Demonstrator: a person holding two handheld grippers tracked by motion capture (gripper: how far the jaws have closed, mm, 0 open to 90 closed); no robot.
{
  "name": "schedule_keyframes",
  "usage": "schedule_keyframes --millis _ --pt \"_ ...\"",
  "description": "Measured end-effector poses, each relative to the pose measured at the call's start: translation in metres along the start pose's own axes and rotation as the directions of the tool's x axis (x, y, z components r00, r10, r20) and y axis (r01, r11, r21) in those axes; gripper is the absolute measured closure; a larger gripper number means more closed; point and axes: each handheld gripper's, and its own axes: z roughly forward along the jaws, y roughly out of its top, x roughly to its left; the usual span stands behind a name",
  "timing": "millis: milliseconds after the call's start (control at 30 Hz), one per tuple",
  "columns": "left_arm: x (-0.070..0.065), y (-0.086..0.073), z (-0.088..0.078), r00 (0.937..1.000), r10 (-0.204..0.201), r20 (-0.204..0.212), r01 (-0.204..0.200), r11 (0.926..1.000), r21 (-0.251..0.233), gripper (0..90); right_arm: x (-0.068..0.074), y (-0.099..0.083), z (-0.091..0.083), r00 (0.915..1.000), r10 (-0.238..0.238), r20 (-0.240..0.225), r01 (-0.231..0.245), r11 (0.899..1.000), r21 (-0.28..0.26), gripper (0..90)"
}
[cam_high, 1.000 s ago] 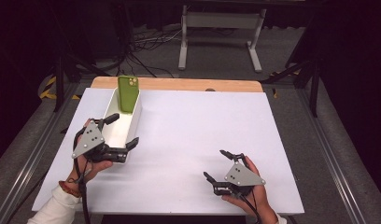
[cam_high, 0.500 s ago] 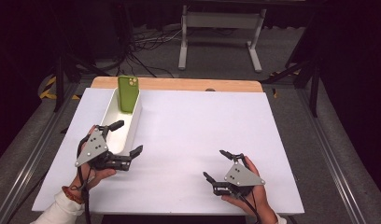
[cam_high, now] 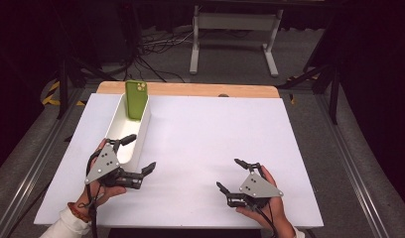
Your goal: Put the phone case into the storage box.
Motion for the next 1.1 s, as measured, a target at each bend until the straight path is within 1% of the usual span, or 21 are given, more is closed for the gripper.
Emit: schedule_keyframes --millis 133,333,433,600,633,667,700,800,833,867,900,1000,1100 --pt "-0.003 -0.002 -0.001 0.9999 -0.004 0.015 0.004 1.0000 -0.002 4.9 0.000 0.000 0.001 1.0000 -0.002 -0.002 0.002 1.000 0.001 16.0" --pt "-0.010 -0.006 -0.002 1.0000 0.003 0.009 -0.003 1.0000 -0.006 5.7 0.001 0.000 0.000 1.0000 0.001 -0.004 -0.001 1.000 0.001 15.9" --pt "-0.012 -0.008 -0.002 0.9999 -0.006 0.014 0.006 1.0000 -0.004 5.9 0.000 0.000 0.000 1.0000 0.004 -0.008 -0.004 1.000 0.000 15.8" --pt "-0.015 -0.013 -0.001 0.9998 0.001 0.020 -0.001 0.9999 0.014 6.3 0.000 0.001 0.000 1.0000 0.004 -0.007 -0.004 1.000 -0.004 15.8" --pt "-0.016 -0.015 -0.001 0.9998 -0.001 0.020 0.001 0.9998 0.019 6.3 0.000 0.001 0.000 1.0000 0.003 -0.007 -0.003 1.000 -0.005 15.8" --pt "-0.017 -0.016 0.000 0.9999 0.008 0.013 -0.008 0.9997 0.024 6.3 0.000 0.001 0.000 1.0000 0.002 -0.007 -0.002 1.000 -0.006 15.8" --pt "-0.018 -0.018 0.000 0.9998 0.000 0.022 0.000 0.9996 0.027 6.6 0.000 0.001 0.000 1.0000 0.004 -0.006 -0.004 1.000 -0.006 15.7" --pt "-0.020 -0.021 0.000 0.9998 0.001 0.022 -0.002 0.9995 0.031 6.5 0.000 0.001 0.000 1.0000 0.004 -0.006 -0.004 1.000 -0.006 15.8" --pt "-0.022 -0.024 0.000 0.9997 -0.006 0.025 0.006 0.9996 0.029 6.5 0.000 0.001 0.000 1.0000 0.005 -0.006 -0.005 1.000 -0.005 15.7" --pt "-0.023 -0.025 0.001 0.9997 -0.004 0.025 0.003 0.9995 0.031 6.5 0.000 0.001 -0.001 1.0000 0.005 -0.006 -0.005 1.000 -0.007 15.7" --pt "-0.024 -0.026 0.001 0.9998 0.007 0.020 -0.008 0.9994 0.034 6.4 0.000 0.001 -0.001 1.0000 0.005 -0.006 -0.005 1.000 -0.008 15.7" --pt "-0.027 -0.030 0.000 0.9997 0.025 0.008 -0.025 0.9990 0.036 6.3 0.000 0.001 -0.001 0.9999 0.009 -0.005 -0.009 1.000 -0.009 15.7" --pt "-0.028 -0.036 -0.001 0.9999 0.002 0.010 -0.002 0.9988 0.049 6.3 0.000 0.001 -0.002 1.0000 0.002 -0.001 -0.002 1.000 -0.010 15.7"
